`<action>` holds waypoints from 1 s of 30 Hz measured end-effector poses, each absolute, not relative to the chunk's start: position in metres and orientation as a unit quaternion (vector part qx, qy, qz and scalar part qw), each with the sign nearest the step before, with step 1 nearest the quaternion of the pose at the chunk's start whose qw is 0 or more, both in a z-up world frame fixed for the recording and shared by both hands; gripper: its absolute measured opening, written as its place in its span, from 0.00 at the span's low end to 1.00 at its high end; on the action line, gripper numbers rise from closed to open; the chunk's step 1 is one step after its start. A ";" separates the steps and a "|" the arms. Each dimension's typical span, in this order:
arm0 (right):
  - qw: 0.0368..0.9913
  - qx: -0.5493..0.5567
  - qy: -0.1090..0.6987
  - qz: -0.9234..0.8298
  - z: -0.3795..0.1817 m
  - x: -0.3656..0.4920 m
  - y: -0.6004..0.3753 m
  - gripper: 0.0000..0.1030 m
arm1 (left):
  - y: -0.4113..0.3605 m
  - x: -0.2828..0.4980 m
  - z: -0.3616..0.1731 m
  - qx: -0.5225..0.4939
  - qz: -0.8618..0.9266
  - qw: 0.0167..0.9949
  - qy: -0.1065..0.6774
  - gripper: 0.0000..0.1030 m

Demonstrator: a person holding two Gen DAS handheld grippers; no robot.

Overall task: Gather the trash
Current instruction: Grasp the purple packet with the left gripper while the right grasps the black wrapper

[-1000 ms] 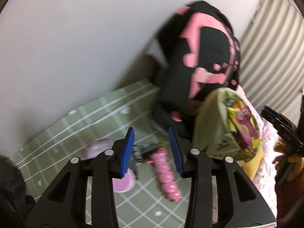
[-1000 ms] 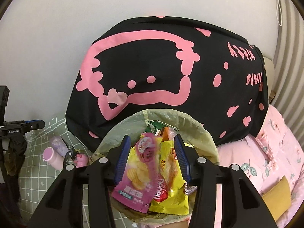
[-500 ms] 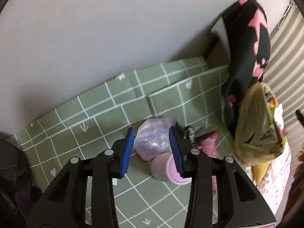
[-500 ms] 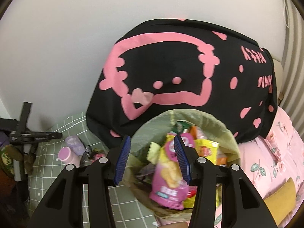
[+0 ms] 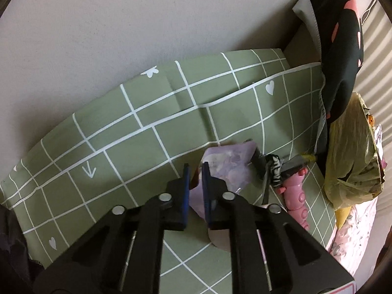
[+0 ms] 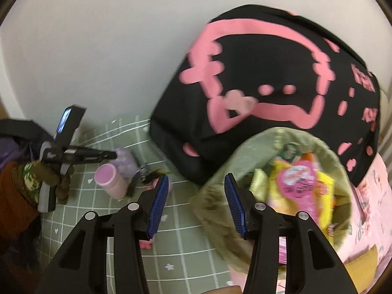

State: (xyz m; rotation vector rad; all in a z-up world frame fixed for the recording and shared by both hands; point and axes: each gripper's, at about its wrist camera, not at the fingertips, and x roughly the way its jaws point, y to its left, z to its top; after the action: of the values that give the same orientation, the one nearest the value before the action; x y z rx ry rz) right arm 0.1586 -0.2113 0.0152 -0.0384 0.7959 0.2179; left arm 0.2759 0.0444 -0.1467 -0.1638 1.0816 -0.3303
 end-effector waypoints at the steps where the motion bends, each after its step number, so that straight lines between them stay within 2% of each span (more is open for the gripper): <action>1: 0.913 -0.019 0.392 0.115 0.012 0.161 -0.204 0.44 | 0.045 0.275 -0.144 -0.081 -0.160 0.842 0.509 0.05; 12: 0.874 -0.003 0.445 0.197 -0.045 0.206 -0.138 0.42 | 0.084 0.235 -0.099 -0.115 -0.128 0.866 0.470 0.02; 17: 0.858 -0.031 0.452 0.243 -0.073 0.227 -0.109 0.33 | 0.103 0.220 -0.107 -0.139 -0.104 0.860 0.480 0.02; 30: 0.838 -0.102 0.463 0.269 -0.119 0.263 -0.080 0.33 | 0.117 0.209 -0.099 -0.129 -0.106 0.864 0.474 0.02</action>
State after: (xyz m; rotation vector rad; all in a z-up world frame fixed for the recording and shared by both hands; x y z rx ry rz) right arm 0.2628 -0.0803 -0.1187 -0.2149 0.9799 0.5696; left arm 0.2086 0.1173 -0.0991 -0.2713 0.9936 -0.2213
